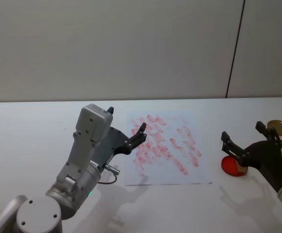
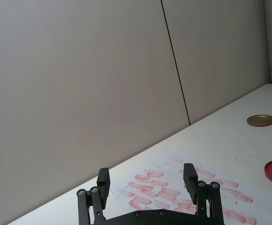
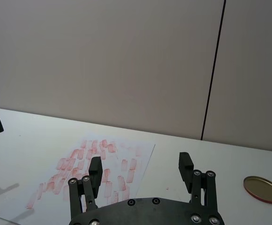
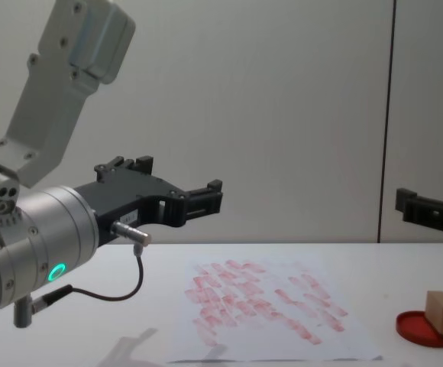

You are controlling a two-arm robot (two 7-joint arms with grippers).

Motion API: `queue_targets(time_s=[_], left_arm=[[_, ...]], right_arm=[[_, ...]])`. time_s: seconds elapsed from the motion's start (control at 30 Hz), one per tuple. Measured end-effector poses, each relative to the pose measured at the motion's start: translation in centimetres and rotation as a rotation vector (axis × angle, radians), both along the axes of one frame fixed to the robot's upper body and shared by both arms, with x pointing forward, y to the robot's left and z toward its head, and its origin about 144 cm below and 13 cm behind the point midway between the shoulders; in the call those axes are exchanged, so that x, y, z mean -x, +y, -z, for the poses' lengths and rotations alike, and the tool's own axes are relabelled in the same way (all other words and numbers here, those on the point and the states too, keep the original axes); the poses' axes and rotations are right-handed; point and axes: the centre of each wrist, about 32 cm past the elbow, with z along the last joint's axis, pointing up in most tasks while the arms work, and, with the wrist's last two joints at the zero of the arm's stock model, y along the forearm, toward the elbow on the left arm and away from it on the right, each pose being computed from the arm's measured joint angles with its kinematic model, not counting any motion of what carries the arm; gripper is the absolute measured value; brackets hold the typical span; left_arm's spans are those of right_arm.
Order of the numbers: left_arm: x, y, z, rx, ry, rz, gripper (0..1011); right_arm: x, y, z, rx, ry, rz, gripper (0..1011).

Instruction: Use the one hand to pick up the stamp and affix it onto the A4 paper.

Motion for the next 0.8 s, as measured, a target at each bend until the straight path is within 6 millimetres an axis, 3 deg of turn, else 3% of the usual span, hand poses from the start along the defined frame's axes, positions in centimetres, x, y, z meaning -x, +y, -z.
queue_targets(time_s=[0.37,0.8], left_arm=[[0.0,0.0,0.0,0.0,0.0,0.0,993],[0.0,0.0,0.0,0.0,0.0,0.0,993]], right_arm=[[0.0,0.3,0.0,-0.002,0.007,0.012,1001],[0.0,2.7,0.0,-0.034,0.109,0.134,1001]])
